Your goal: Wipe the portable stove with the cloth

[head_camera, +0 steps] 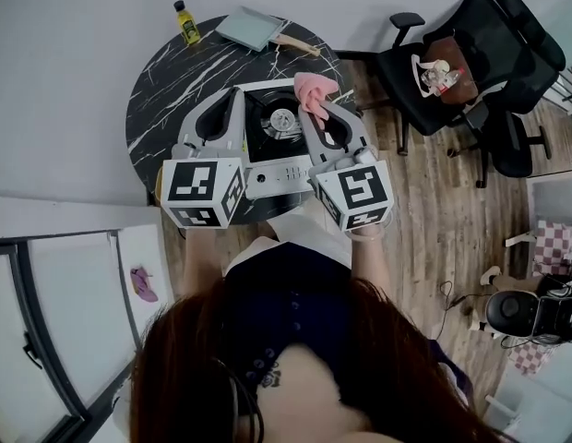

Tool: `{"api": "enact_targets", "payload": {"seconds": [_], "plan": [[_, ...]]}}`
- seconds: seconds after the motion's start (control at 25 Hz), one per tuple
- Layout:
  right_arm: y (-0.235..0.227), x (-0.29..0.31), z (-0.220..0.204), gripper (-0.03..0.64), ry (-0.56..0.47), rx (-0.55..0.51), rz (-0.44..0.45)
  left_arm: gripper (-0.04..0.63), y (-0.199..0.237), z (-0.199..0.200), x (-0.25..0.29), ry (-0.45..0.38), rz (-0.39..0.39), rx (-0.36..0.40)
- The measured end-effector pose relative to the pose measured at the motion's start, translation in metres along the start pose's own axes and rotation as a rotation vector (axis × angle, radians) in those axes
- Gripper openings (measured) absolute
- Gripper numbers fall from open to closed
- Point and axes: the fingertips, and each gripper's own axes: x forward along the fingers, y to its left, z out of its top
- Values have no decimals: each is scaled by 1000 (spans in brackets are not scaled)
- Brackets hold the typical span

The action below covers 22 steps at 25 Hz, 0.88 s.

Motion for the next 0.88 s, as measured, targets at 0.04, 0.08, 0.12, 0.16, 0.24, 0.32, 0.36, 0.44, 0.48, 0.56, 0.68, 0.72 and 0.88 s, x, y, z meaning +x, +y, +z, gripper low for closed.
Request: {"api": "enact_targets", "payload": {"seconds": [0.04,0.08,0.12,0.16,0.24,0.32,0.36,0.44,0.48,0.56,0.68,0.72,0.88], "plan": [[-1,6,-2,38,5,-22,13,12,3,0,4,2,3,-3],[-1,13,-4,38,10,-48,25,12,6,-1,7,5,6,-5],[-2,18,-6,38,16,-71,36,12,8,-2,11,8,8,-5],[-3,24,-8,37,22,-89,47,12,10,-3,15,9,11,-5],[-5,35,-13,37,33,-111,73,12,13,-5,22,13,17,-8],[-5,47,-20,37,48,-128,103,12,18,-7,29,18,26,-15],[-6,53,-23,37,55,-138,117,12,20,-8,32,20,30,-18],[-8,63,-28,37,65,-160,143,12,23,-10,37,22,37,-22],[-9,68,-30,37,69,-169,156,12,24,-11,39,24,40,-24],[-13,78,-32,37,73,-179,184,12,28,-14,44,30,50,-30],[-20,93,-37,38,82,-176,225,12,35,-20,50,44,70,-39],[-22,98,-39,38,86,-174,239,12,37,-22,51,49,77,-42],[-30,113,-45,38,101,-196,294,12,44,-26,57,67,103,-53]]}}
